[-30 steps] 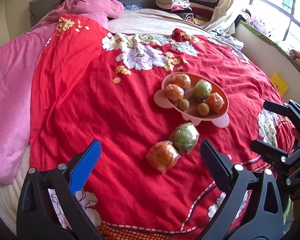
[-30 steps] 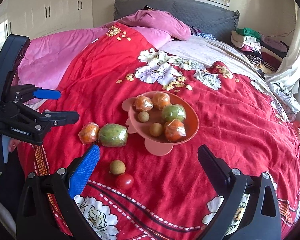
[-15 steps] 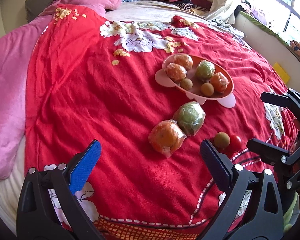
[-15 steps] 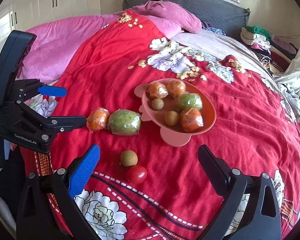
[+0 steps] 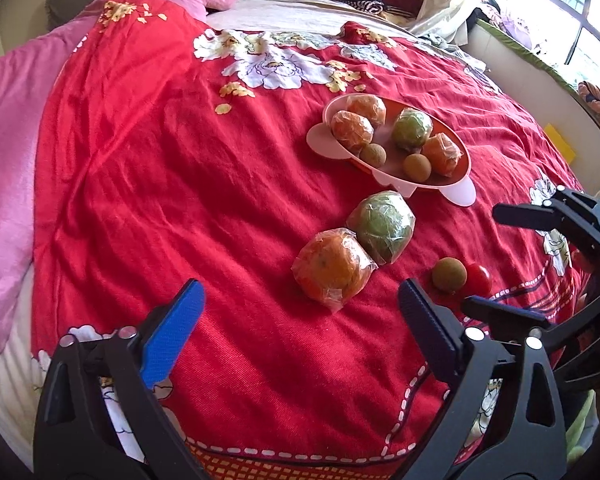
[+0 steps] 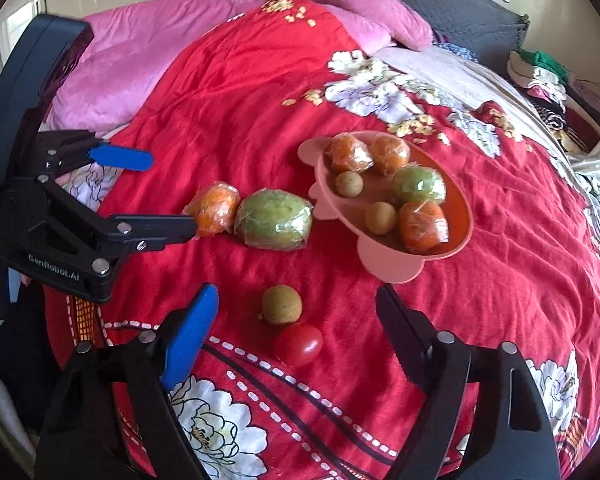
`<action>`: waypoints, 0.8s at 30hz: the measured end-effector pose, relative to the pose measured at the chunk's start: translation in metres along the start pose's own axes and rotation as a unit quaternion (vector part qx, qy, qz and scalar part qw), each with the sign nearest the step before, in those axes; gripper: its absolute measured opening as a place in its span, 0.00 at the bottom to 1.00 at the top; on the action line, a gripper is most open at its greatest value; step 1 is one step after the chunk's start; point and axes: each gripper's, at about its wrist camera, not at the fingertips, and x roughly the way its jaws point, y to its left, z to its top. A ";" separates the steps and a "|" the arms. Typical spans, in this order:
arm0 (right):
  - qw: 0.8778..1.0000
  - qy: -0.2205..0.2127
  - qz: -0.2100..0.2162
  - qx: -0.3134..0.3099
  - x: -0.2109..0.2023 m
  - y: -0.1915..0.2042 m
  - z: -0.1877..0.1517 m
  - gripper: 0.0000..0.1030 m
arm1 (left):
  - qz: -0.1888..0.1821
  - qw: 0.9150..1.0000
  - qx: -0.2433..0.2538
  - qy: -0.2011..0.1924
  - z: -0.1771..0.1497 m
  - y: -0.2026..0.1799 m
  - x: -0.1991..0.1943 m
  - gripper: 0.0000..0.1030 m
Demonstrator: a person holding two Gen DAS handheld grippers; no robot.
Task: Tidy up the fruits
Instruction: 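Grasp a wrapped orange with the left gripper while the right gripper grasps a brown kiwi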
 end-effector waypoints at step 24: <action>0.998 0.040 0.026 -0.029 0.030 0.003 -0.002 0.24 | -0.037 0.999 0.023 0.028 0.005 -0.009 0.028 0.52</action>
